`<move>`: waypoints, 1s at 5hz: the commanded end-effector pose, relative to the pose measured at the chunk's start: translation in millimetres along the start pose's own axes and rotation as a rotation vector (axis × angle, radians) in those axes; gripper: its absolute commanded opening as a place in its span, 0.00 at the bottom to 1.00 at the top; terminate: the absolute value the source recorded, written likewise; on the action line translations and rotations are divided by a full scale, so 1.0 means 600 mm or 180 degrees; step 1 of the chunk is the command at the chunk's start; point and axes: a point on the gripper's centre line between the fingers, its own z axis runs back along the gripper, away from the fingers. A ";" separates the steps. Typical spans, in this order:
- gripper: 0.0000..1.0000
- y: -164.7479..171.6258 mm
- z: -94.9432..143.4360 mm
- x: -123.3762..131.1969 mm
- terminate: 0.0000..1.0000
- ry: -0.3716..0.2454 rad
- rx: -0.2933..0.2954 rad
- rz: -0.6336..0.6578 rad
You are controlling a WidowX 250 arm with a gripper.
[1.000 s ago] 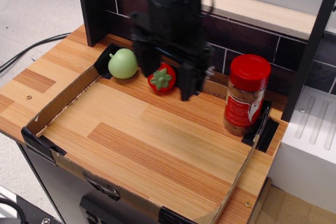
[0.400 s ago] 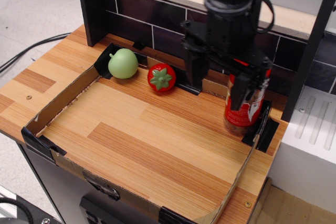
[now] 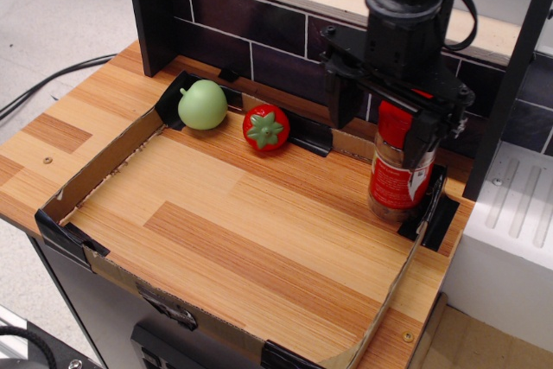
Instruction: Topple basil bottle
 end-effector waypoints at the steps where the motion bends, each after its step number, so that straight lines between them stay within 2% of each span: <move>1: 1.00 -0.010 0.022 0.025 0.00 -0.0236 -0.0178 0.0023; 3: 1.00 -0.013 0.012 0.036 0.00 -0.0353 -0.0056 0.0058; 5: 1.00 -0.012 0.003 0.050 0.00 -0.0455 -0.0023 0.0114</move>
